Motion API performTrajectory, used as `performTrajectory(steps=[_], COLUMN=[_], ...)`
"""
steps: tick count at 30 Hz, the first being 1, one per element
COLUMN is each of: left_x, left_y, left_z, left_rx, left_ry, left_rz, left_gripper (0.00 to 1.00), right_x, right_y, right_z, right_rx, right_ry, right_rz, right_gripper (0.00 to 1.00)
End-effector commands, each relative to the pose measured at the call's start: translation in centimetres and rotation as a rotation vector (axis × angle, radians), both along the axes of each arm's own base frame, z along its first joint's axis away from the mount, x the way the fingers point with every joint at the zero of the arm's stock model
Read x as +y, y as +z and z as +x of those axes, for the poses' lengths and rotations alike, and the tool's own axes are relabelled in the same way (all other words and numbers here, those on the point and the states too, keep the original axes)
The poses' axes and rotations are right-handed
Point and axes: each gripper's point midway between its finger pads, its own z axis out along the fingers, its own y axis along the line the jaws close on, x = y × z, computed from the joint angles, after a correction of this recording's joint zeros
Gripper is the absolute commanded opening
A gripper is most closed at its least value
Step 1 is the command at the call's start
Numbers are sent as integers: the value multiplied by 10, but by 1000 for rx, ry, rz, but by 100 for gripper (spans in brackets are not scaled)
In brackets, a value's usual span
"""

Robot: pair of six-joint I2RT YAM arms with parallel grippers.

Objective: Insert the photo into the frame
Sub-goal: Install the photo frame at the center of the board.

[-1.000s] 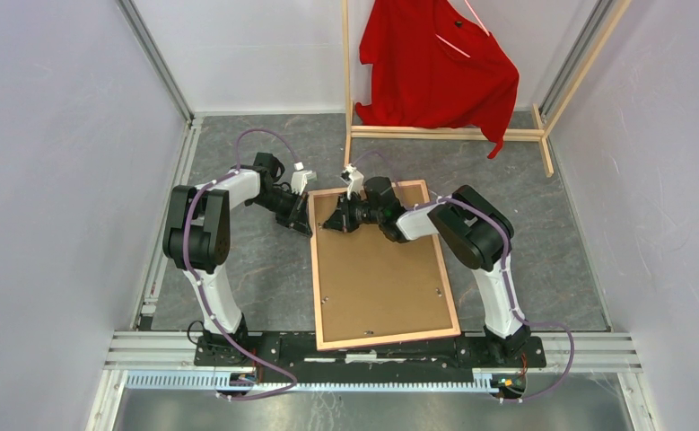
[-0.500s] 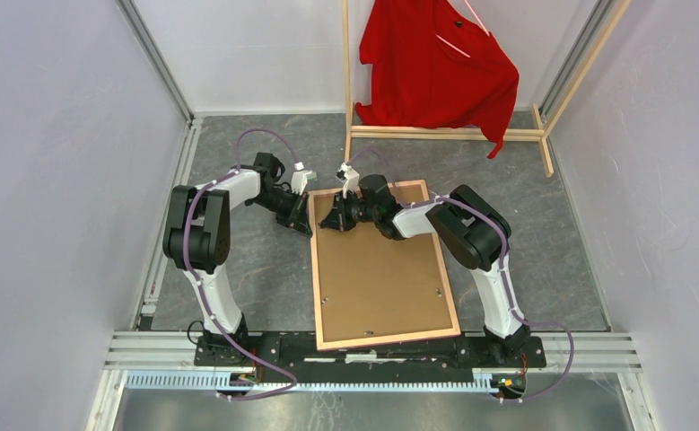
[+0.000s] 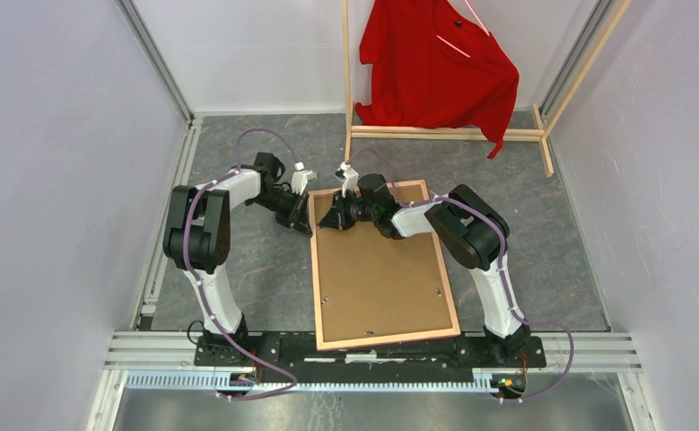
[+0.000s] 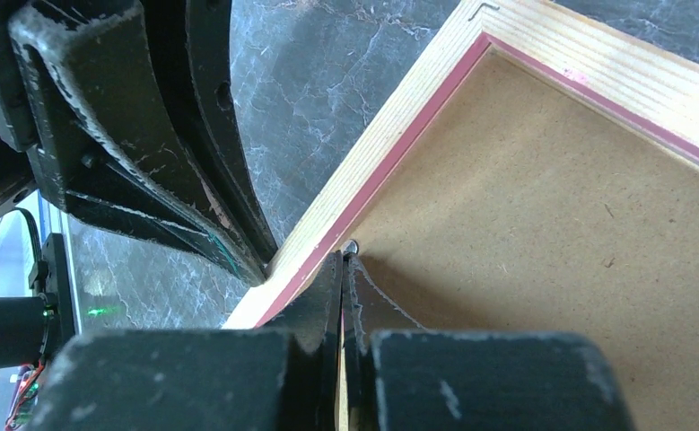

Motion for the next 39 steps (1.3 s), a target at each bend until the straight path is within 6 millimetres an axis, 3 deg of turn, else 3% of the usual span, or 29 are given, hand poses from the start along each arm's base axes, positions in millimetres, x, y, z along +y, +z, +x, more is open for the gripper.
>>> performTrajectory(steps=[1,11,32,39], left_x=[-5,-6,-5,-5], left_y=[-19,-19,-20,-20], left_z=[10,11,14,16], left_rx=[-61,-67,-73,-73], left_ry=[-41,-48,-46,-44], left_rz=[57,57,71,70], left_gripper=[12,12,12,12], right_x=[5,13,1,8], right_y=[-19,-21,-11,-9], right_z=[3,-2,-21,-22], right_rx=[3,16,41,39], right_ry=[-34,-3,35,89], right_rz=[-34,-23,-29,-24], right_gripper=[0,0,0,0])
